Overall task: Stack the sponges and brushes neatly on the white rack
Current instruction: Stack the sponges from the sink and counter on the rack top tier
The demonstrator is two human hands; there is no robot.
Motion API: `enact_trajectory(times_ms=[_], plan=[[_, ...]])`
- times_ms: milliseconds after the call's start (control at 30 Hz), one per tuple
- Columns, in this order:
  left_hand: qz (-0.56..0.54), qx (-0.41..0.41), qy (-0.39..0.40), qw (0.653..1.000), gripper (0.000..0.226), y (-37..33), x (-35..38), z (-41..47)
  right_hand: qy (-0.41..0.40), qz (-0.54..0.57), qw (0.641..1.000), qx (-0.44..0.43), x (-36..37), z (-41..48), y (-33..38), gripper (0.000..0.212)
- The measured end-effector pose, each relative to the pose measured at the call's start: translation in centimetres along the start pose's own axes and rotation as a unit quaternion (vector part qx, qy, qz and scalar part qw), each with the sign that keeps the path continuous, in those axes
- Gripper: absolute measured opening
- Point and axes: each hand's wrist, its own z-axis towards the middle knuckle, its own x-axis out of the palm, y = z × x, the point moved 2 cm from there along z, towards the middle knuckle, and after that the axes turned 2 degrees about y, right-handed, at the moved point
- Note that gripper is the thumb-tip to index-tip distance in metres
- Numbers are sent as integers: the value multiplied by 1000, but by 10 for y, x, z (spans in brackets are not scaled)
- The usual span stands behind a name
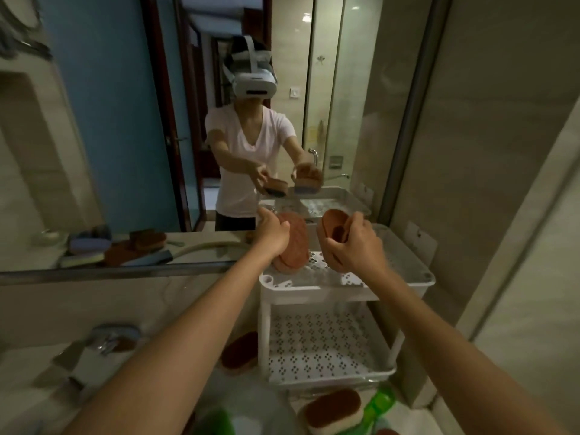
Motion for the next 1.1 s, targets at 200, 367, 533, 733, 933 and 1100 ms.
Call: enact_trajectory(times_ms=[200,367,533,733,933,1100], plan=[[146,15,20,989,40,19,23,9,74,-50,996,6,22,15,-25,44],[248,103,62,961,24,13,12,-5,119,-52,991,-40,17,17,-40,41],[310,101,208,922,61,15,3,-15,184,-59,979,-69,13,17,-45,53],[345,124,195,910,67,23,14,0,213,-40,972,-92,21,23,-40,63],[333,126,111,928,56,32,20,10,145,-28,984,-99,34,33,-37,50],[303,119,77,942,55,38,26,14,146,-42,982,-109,47,38,-31,54]])
